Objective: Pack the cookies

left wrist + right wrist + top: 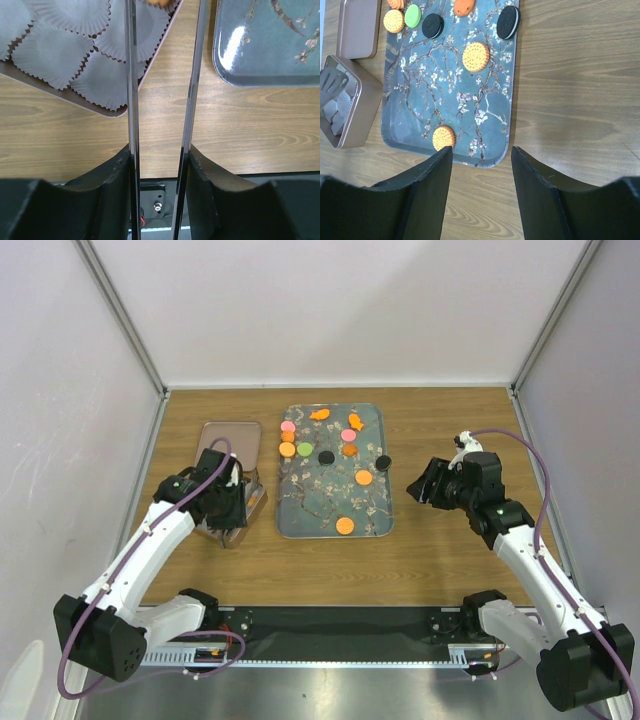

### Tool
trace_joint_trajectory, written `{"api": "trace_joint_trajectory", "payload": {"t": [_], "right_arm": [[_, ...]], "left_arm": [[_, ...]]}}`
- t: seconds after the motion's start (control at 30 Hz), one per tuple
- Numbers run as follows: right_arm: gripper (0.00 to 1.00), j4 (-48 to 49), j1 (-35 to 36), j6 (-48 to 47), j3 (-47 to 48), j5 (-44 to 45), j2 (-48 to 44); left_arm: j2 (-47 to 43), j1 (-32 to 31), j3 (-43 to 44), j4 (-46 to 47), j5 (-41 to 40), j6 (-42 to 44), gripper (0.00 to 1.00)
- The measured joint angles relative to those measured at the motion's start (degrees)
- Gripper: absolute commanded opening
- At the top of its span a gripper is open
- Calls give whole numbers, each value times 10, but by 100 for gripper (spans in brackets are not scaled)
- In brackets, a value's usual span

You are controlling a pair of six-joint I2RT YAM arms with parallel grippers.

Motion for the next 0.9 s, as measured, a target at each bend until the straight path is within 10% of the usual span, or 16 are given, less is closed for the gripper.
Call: {"api": "trace_joint_trajectory", "payload": {"t": [0.6, 0.9], "right_arm": [[56, 0, 2, 0, -2, 0, 0], [57, 0, 3, 0, -2, 2, 0]], "left_arm": [[4, 0, 44, -8, 5, 5, 46], [128, -97, 171, 9, -23, 5, 48]]}}
